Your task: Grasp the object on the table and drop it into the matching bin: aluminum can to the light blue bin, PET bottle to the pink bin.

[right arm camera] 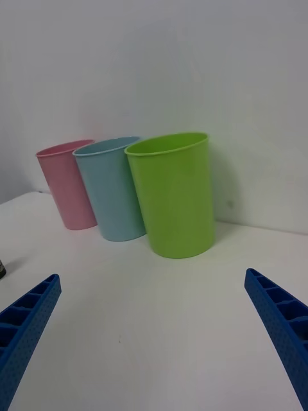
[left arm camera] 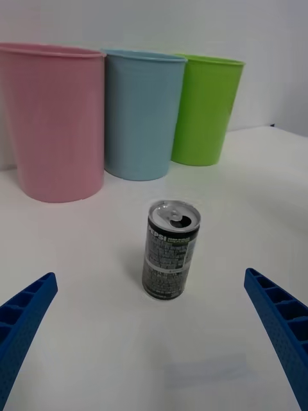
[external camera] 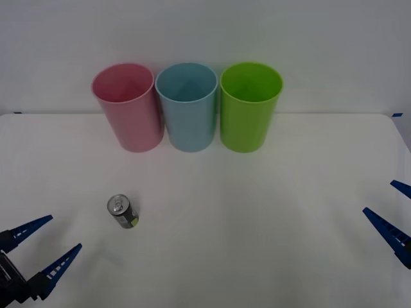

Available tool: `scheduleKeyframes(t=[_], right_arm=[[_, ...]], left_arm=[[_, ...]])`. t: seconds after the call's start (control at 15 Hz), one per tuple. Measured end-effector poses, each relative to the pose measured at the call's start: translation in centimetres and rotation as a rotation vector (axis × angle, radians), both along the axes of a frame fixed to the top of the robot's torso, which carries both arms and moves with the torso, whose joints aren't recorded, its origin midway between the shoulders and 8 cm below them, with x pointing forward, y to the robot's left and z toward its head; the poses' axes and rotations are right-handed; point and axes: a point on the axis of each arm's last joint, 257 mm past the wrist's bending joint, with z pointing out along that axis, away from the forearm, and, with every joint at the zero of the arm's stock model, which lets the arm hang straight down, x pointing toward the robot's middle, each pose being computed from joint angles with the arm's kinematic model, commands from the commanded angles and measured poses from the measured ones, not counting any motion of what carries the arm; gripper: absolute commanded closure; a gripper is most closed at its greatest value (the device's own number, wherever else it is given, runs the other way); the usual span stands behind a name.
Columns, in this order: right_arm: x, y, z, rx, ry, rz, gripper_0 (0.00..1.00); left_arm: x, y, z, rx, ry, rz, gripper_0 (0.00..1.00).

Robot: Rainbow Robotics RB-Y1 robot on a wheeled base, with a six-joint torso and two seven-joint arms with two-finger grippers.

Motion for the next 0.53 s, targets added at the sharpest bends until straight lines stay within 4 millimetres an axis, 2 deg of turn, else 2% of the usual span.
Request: scheduleKeyframes(t=[0.53], right_arm=[[0.0, 0.0, 0.0, 0.000, 0.000, 0.000, 0.00]], left_arm=[[1.3, -2.2, -2.7, 0.048, 0.006, 0.031, 0.00]])
